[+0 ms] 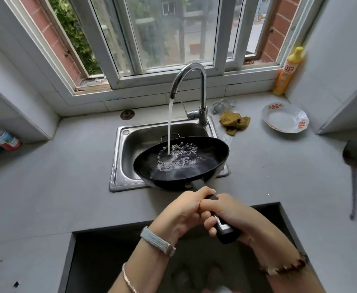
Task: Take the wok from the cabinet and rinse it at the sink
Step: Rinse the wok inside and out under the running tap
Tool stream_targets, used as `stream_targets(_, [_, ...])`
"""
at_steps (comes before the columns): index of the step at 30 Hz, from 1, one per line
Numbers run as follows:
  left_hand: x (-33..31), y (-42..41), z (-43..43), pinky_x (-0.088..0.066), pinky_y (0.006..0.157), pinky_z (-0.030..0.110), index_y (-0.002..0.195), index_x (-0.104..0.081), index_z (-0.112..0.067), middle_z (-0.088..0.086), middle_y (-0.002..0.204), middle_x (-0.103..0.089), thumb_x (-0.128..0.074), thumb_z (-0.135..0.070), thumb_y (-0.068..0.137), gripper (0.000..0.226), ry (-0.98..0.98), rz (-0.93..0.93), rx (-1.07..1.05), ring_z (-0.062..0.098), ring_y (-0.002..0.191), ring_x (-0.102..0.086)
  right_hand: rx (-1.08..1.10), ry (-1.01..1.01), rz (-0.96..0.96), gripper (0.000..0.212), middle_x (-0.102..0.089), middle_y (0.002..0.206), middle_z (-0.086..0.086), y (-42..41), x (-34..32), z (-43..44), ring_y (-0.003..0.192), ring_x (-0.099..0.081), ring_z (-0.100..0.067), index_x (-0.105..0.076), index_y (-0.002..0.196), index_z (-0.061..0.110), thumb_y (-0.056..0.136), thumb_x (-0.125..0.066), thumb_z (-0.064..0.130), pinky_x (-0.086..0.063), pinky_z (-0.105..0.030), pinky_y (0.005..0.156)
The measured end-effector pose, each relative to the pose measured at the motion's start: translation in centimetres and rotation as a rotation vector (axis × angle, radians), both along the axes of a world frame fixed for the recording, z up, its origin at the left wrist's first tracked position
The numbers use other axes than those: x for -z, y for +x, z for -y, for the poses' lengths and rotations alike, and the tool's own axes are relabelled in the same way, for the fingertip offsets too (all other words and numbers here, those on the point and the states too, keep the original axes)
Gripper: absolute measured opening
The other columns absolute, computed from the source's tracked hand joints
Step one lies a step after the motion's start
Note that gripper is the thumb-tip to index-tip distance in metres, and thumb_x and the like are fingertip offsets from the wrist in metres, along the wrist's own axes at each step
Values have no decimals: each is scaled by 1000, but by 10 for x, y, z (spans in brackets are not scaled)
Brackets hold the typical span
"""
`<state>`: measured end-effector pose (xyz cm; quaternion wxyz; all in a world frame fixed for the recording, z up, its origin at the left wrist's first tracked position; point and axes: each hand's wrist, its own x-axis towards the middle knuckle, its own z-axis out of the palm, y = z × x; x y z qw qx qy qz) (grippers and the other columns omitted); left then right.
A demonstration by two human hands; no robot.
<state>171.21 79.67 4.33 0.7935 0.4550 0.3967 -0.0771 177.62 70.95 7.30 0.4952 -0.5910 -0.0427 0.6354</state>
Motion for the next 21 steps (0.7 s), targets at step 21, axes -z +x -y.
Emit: stream_targets(21, [19,16,-14,-44,46,24,79,-57,-5,4,55,-57,-46,-23,94,26,-118,253,162,16,39,-52,-246,-252,608,21,-49,42,-3,11,-4,-5,35,-47,-19,-50,63,6,83,-46,2,-40,-22,38])
